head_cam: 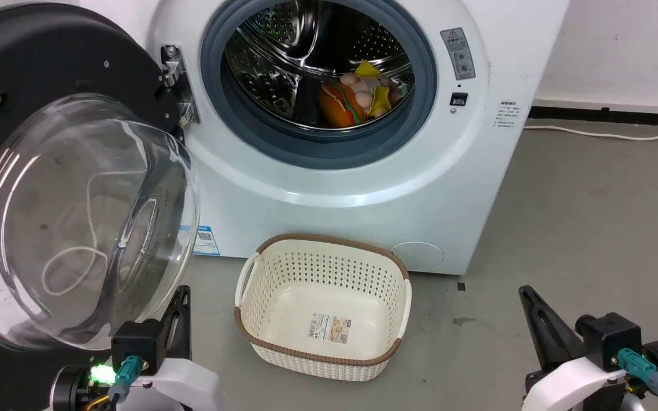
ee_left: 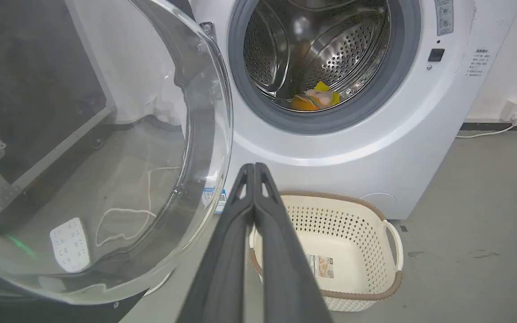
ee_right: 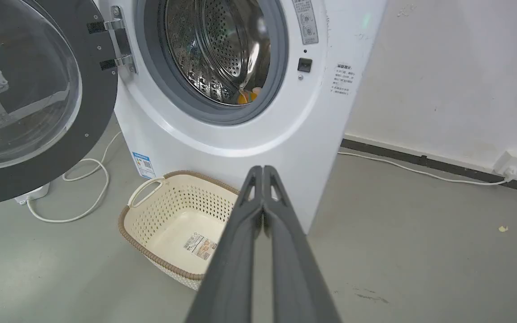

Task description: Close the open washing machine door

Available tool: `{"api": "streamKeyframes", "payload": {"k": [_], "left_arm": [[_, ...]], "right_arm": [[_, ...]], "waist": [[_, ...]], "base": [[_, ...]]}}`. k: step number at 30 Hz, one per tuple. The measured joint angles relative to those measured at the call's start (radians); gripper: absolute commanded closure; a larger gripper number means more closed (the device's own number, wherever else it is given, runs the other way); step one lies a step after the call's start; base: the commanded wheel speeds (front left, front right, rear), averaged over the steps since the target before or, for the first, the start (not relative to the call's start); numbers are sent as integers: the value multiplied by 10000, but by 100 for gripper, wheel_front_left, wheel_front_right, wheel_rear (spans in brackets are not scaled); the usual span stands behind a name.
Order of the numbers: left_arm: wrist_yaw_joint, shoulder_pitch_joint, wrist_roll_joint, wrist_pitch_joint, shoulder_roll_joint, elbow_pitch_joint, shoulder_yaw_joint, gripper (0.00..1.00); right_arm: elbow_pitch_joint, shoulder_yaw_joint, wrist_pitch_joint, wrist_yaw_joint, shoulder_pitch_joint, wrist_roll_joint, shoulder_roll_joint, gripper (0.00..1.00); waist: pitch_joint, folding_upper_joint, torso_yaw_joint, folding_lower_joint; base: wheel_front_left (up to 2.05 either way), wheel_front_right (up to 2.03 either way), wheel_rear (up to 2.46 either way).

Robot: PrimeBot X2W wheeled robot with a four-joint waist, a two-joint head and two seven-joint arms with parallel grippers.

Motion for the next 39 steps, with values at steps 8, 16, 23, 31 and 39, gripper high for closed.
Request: {"api": "streamKeyframes", "payload": {"k": [8,16,23,31,39], "left_arm": [[0,0,0,0,0,0,0,100],[0,0,0,0,0,0,0,100],[0,0,0,0,0,0,0,100],[0,0,0,0,0,0,0,100],[0,0,0,0,0,0,0,100]], "right_arm": [[0,0,0,0,0,0,0,100],[0,0,0,0,0,0,0,100],[0,2,0,0,0,0,0,100],[0,2,0,0,0,0,0,100],[0,2,0,0,0,0,0,100]], "waist": [[0,0,0,0],[0,-1,0,0],[0,0,0,0],[0,0,0,0],[0,0,0,0]], "base": [[0,0,0],[0,0,0],[0,0,0],[0,0,0],[0,0,0]]}}
